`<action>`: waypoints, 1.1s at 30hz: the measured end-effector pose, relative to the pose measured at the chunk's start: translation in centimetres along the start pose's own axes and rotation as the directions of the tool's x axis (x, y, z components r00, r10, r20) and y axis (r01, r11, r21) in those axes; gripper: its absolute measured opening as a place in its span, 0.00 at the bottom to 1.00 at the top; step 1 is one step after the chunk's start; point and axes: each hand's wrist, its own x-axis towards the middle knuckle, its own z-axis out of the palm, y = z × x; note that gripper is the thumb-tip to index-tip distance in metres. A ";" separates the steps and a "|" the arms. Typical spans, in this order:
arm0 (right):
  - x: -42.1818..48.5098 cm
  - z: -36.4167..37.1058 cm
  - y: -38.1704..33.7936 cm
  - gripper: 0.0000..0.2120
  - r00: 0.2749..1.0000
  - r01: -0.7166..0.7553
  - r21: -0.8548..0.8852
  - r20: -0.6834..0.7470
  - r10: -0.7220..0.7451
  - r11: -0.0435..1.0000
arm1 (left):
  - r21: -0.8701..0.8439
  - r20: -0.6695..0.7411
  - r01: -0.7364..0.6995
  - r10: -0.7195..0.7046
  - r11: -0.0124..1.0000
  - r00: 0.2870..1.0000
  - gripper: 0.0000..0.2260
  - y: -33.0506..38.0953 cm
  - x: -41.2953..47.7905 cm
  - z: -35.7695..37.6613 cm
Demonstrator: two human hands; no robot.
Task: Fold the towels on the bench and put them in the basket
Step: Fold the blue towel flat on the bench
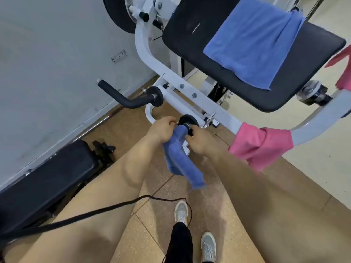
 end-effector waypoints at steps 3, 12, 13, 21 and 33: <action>1.9 1.3 -0.7 0.24 0.998 -0.035 0.067 -0.054 0.039 0.997 | -0.112 0.132 0.001 0.014 0.994 0.991 0.20 -0.9 2.2 0.3; 2.2 1.5 -0.8 0.07 0.980 -0.132 0.203 -0.122 0.159 0.970 | -0.073 0.165 -0.051 0.062 0.996 0.984 0.08 -1.8 3.0 -0.7; 2.0 1.2 -1.0 0.06 0.981 -0.134 0.188 -0.115 0.157 0.973 | -0.054 0.152 -0.061 0.069 0.997 0.986 0.06 -1.8 2.7 -0.9; -3.3 -0.7 -3.1 0.06 0.997 0.066 0.060 -0.053 -0.062 0.996 | 0.022 0.052 -0.208 0.206 0.978 0.977 0.02 0.6 -4.1 -2.1; -17.2 -8.0 -2.5 0.15 0.981 0.189 0.033 -0.053 -0.187 0.981 | 0.307 0.135 -0.175 0.139 0.936 0.981 0.13 4.0 -18.4 -2.5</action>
